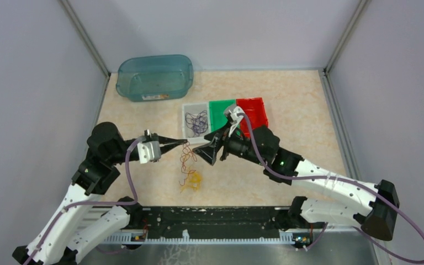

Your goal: Untangle the cables

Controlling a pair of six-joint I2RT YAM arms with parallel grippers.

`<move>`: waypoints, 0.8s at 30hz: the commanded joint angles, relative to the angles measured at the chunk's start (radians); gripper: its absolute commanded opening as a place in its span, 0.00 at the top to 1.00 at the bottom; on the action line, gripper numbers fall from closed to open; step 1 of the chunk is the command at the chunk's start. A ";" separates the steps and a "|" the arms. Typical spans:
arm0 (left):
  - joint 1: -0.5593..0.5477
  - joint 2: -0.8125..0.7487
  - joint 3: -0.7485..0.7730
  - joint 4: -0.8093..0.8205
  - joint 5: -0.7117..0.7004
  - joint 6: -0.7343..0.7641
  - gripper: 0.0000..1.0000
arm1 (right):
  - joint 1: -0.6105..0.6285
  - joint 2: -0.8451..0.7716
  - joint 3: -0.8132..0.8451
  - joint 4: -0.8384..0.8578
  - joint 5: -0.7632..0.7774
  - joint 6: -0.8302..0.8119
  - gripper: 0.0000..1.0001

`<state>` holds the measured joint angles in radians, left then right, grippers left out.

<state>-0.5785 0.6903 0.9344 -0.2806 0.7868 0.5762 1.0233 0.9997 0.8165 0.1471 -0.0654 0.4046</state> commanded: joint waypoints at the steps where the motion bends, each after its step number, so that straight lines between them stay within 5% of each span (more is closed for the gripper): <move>1: -0.004 0.000 0.026 -0.014 0.034 0.006 0.99 | -0.009 0.036 0.057 0.140 -0.159 0.017 0.24; 11: -0.005 0.017 0.035 -0.017 0.047 0.007 0.99 | -0.009 0.133 0.074 0.223 -0.310 0.077 0.24; 24: -0.005 0.006 0.045 -0.045 0.051 0.044 0.99 | -0.031 0.041 0.075 0.105 -0.243 0.029 0.25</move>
<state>-0.5785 0.7071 0.9394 -0.3149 0.8062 0.6003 1.0164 1.1267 0.8478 0.2729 -0.3222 0.4633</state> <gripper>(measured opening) 0.007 0.756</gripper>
